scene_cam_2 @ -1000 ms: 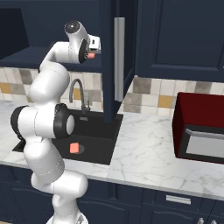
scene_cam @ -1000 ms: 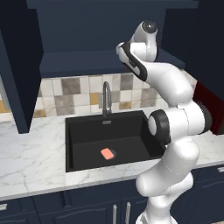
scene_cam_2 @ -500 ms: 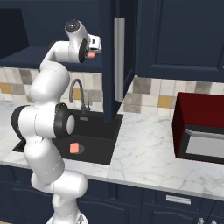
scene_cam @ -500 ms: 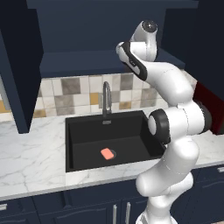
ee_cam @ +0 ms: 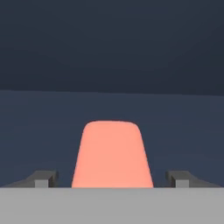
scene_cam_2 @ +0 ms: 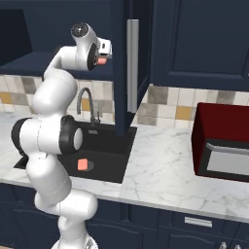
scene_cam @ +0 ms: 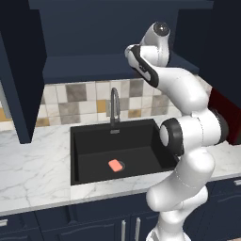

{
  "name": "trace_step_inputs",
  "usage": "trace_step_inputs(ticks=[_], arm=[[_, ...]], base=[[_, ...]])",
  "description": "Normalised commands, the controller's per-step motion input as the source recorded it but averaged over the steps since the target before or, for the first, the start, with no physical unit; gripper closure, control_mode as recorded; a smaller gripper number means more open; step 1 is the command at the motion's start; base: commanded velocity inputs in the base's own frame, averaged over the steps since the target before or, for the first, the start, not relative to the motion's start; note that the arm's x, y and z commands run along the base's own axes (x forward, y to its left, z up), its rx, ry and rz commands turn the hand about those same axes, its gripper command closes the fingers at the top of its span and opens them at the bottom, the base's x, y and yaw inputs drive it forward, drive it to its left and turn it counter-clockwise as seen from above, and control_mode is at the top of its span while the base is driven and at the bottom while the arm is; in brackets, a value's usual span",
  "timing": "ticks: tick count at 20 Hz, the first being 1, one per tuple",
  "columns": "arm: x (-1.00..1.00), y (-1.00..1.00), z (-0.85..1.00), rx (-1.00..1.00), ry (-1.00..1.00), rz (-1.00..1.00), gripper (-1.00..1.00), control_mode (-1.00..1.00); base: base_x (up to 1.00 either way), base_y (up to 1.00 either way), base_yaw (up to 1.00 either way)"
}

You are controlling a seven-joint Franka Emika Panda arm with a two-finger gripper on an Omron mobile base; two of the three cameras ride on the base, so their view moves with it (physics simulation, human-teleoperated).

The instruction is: Pick up the bar soap and bar soap from the sink, and place them back in the cabinet, and close the cabinet doors.

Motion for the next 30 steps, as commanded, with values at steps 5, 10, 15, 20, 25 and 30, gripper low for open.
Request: trace_step_inputs(ticks=[5, 10, 15, 20, 25, 30], arm=[[-0.28, 0.0, -0.16, 0.0, -0.07, 0.0, -1.0, -1.0], [-0.78, 0.0, -0.11, 0.0, -0.09, 0.0, -1.0, -1.0], [-0.99, 0.0, 0.0, 0.0, -0.02, 0.0, -1.0, -1.0], [-1.0, 0.02, 0.0, -0.01, 0.0, 0.0, -1.0, -1.0], [-0.81, 0.12, 0.0, 0.0, 0.09, 0.0, -1.0, -1.0], [-0.4, 0.17, -0.02, 0.04, 0.22, 0.0, -1.0, -1.0]], base=[[0.0, 0.0, 0.0], [0.0, 0.0, 0.0], [0.0, 0.0, 0.0], [0.0, 0.0, 0.0], [0.0, 0.0, 0.0], [0.0, 0.0, 0.0]])
